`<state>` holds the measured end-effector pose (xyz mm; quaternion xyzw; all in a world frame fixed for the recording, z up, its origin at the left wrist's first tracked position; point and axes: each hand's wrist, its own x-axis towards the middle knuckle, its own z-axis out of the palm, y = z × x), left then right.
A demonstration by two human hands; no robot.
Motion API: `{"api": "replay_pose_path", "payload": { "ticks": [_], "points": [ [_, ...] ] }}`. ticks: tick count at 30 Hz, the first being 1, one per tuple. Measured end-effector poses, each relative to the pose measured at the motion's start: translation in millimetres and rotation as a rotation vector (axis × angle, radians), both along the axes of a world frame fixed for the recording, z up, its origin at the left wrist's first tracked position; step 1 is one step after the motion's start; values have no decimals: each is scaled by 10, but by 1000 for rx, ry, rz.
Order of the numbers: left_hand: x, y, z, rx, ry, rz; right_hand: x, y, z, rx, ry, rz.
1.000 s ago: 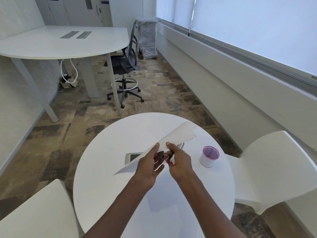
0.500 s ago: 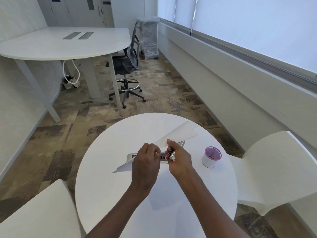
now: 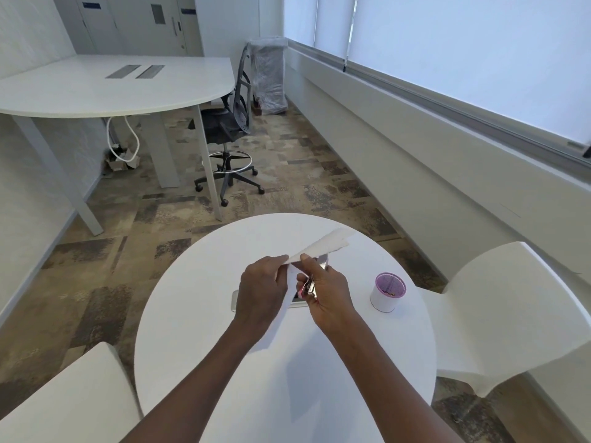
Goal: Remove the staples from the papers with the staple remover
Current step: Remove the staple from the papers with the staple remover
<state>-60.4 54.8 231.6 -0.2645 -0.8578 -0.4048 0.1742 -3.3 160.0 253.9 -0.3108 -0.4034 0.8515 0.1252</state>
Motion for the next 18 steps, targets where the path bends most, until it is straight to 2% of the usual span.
{"api": "replay_pose_path", "payload": {
  "ticks": [4, 8, 11, 14, 18],
  "points": [
    [-95, -63, -38, 25, -210, 60, 56, 42, -2, 131, 4, 115],
    [-139, -98, -35, 16, -424, 48, 85, 32, -146, 649, -112, 129],
    [-100, -98, -7, 68, -501, 0, 111, 3, -247, 974, -43, 58],
    [-53, -89, 23, 122, -525, -28, 146, -27, -299, 1113, 31, -19],
    [-13, -81, 66, 115, -475, -48, 166, -50, -320, 1154, 49, -112]
  ]
}}
